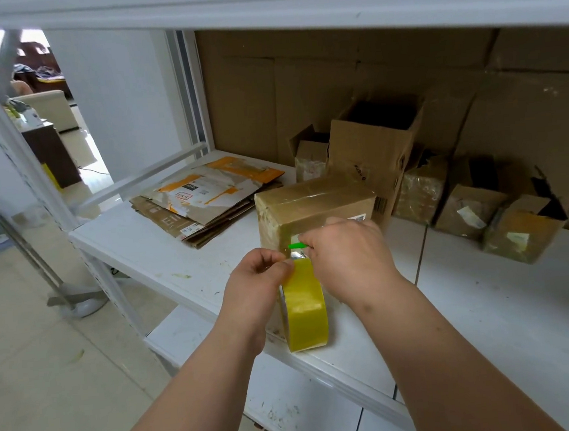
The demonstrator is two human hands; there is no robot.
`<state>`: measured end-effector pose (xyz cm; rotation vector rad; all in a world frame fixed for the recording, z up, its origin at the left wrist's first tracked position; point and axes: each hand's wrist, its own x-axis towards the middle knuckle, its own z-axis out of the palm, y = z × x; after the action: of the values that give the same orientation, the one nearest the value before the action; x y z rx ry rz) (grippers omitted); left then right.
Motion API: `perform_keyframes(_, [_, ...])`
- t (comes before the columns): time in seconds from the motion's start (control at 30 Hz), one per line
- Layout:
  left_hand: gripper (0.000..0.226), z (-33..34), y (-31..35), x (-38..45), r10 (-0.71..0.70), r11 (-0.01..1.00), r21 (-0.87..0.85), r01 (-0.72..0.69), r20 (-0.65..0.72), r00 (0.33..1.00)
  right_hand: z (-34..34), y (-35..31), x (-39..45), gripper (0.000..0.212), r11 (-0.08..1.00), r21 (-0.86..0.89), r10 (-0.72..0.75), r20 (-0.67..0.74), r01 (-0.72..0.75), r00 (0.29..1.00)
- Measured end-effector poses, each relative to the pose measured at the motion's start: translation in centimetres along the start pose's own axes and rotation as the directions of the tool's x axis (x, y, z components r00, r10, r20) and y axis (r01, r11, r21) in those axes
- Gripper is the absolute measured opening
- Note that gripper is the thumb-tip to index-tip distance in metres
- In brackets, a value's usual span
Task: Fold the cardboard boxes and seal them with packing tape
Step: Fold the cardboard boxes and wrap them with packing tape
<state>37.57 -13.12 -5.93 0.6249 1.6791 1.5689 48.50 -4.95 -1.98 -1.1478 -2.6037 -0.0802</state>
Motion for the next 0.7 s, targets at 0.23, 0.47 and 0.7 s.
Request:
perform_keyframes(0.23, [0.016, -0.2, 0.1, 0.4, -0.003, 1.0, -0.017, 0.002, -0.049, 0.999, 0.1, 2.8, 0.3, 0.025, 0.993, -0.045, 0.109, 0.041, -0.107, 0.993])
perform_keyframes(0.47, [0.019, 0.0, 0.2, 0.5, -0.004, 1.0, -0.012, 0.004, -0.028, 1.0, 3.7, 6.6, -1.9, 0.035, 0.92, -0.111, 0.391, 0.276, -0.375, 0.878])
perform_keyframes(0.7, [0.019, 0.1, 0.3, 0.6, -0.005, 1.0, -0.012, 0.004, -0.005, 1.0, 5.4, 4.4, -2.7, 0.024, 0.76, 0.441, 0.442, 0.189, -0.478, 0.877])
